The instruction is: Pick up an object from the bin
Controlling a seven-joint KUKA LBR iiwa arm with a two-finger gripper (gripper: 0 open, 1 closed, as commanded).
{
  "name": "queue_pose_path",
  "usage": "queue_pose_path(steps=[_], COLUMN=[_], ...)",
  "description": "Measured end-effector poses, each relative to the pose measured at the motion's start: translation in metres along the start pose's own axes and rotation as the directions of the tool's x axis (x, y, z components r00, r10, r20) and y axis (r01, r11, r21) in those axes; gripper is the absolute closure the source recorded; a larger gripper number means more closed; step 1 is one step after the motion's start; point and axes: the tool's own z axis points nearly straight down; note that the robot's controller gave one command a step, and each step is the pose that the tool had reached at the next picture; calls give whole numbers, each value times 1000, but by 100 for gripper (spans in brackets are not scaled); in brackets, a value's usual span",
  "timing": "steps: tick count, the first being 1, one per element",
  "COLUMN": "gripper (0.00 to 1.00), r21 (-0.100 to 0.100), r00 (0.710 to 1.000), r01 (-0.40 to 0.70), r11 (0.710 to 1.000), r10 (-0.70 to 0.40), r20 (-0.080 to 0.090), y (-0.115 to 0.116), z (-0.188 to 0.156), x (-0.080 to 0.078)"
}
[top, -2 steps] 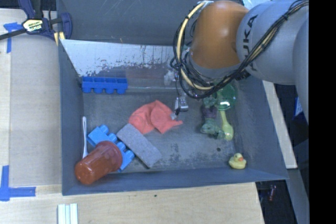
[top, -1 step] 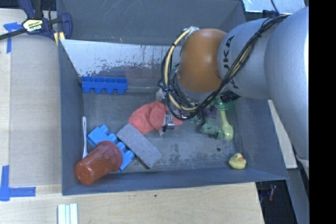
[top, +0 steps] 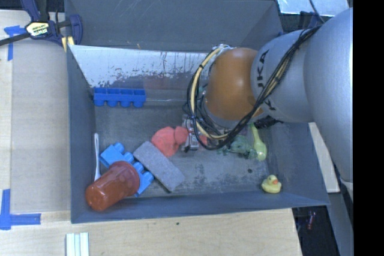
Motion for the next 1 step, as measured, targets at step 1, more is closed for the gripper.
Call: queue_pose_path(steps=[1], gripper=[100], r21=[0], r00=[1000], r01=[0], r11=[1000], r10=[0], r20=[0], y=[0], z=[-1], x=[0])
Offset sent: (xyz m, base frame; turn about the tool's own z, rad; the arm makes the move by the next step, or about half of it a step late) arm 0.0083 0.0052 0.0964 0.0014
